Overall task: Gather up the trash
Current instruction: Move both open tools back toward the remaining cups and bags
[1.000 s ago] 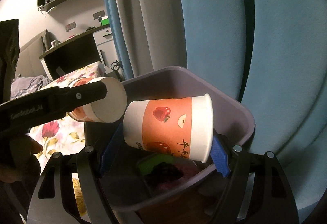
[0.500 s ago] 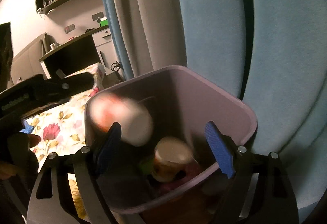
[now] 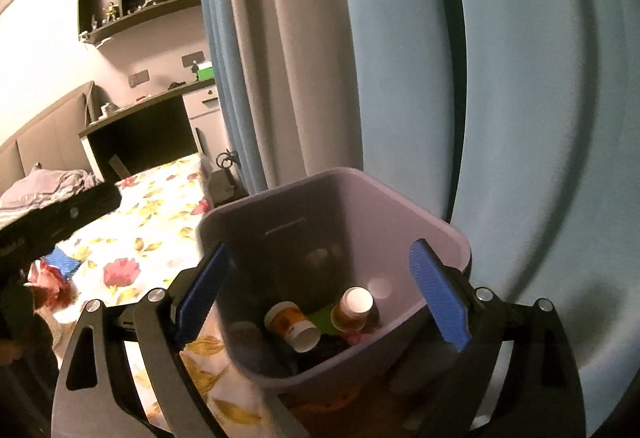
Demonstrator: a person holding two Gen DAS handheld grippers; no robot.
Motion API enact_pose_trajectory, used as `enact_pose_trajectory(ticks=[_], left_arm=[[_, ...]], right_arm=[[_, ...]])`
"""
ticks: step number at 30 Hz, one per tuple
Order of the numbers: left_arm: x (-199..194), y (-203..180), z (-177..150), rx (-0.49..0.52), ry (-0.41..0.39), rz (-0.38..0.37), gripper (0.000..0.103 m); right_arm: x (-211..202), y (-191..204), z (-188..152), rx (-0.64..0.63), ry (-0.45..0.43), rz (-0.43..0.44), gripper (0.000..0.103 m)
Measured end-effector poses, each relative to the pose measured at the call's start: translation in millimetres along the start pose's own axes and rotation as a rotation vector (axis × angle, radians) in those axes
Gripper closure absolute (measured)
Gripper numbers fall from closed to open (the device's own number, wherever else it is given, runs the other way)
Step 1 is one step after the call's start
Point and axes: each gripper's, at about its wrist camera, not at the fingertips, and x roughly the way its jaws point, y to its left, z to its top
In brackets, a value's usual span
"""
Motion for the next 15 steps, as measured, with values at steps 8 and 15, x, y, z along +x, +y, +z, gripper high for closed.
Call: enact_pose_trajectory(ticks=[8,15], left_arm=[[-53.9,26.9,-16.6,-0.03,-0.023,0.075,0.008],[-107.3,52.4,-35.2,-0.04,-0.056,0.134,0.008]], right_arm=[[-28.0,24.9,-7.4,-0.042,-0.036,-0.006,0.015],[-64.4,54.7,-22.0,-0.071,-0.075,0.024,0.015]])
